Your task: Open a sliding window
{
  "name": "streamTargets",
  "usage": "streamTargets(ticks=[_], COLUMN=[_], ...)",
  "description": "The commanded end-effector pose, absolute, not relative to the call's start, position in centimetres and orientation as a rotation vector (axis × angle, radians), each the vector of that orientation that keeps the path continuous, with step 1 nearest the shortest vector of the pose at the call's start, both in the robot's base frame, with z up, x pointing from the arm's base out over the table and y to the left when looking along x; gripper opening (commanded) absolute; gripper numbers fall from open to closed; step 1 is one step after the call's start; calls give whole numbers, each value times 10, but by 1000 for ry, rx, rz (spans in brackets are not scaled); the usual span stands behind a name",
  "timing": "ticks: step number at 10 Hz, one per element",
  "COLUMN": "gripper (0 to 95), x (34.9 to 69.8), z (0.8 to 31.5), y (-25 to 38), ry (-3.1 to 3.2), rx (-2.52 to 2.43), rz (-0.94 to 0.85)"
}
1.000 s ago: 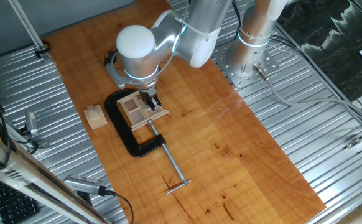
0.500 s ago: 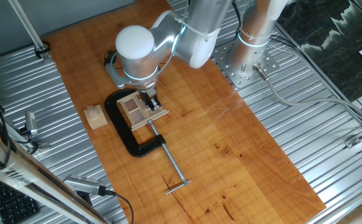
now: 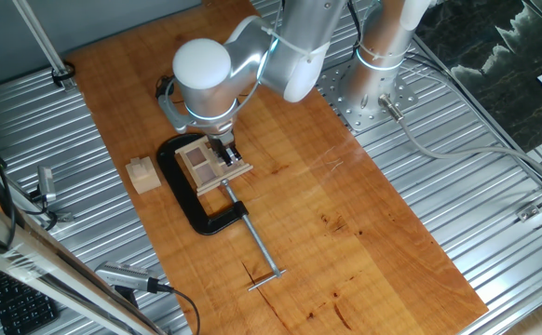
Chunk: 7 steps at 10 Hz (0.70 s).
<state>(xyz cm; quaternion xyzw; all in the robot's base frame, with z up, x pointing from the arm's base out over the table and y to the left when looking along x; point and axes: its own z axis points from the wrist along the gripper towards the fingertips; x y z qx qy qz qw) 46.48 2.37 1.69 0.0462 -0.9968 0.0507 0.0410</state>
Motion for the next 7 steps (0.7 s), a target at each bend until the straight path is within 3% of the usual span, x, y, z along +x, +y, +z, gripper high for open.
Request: streamTargets(ticks=[1,7], gripper=[0,0], x=[464,465], z=[11,10], y=[24,25], ry=[-3049,-3056], rx=[146,121], rz=[155,152])
